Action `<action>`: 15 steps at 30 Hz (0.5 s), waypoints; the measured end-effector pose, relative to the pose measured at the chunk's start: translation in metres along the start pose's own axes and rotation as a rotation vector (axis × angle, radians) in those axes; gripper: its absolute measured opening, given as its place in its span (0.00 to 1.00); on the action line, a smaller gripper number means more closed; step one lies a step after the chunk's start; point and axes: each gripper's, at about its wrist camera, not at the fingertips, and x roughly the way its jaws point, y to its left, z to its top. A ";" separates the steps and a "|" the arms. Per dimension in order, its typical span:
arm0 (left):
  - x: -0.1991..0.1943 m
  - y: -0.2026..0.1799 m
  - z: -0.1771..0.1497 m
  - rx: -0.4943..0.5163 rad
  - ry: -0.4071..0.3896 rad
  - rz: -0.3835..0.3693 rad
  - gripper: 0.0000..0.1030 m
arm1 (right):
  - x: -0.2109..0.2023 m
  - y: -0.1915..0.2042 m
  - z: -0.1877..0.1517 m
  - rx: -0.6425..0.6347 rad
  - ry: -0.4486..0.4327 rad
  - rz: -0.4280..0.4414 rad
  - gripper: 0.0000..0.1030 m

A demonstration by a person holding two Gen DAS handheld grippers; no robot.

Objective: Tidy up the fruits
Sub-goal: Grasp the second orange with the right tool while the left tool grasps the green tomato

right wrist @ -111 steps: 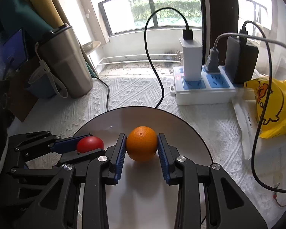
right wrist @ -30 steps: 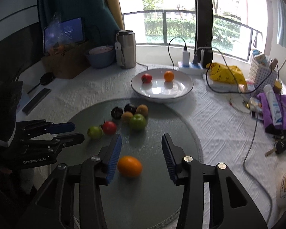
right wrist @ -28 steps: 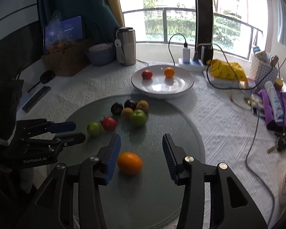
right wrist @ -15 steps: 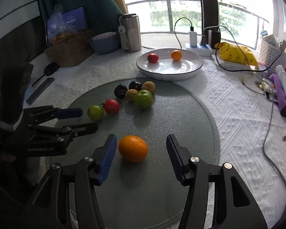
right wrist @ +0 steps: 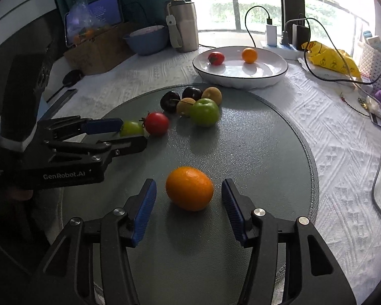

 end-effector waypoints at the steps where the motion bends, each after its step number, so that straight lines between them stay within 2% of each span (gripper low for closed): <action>1: 0.000 0.000 0.000 0.004 -0.001 0.005 0.48 | 0.000 0.000 0.000 -0.001 0.000 0.000 0.48; 4: 0.001 -0.001 0.002 0.006 -0.001 -0.010 0.37 | 0.000 -0.001 0.000 -0.004 -0.001 -0.008 0.39; 6: 0.001 -0.003 0.002 0.016 0.001 -0.014 0.29 | 0.000 -0.001 0.000 -0.005 -0.001 -0.001 0.38; 15: -0.004 -0.003 0.000 0.007 0.001 -0.029 0.27 | -0.002 0.000 0.000 -0.013 -0.004 -0.009 0.38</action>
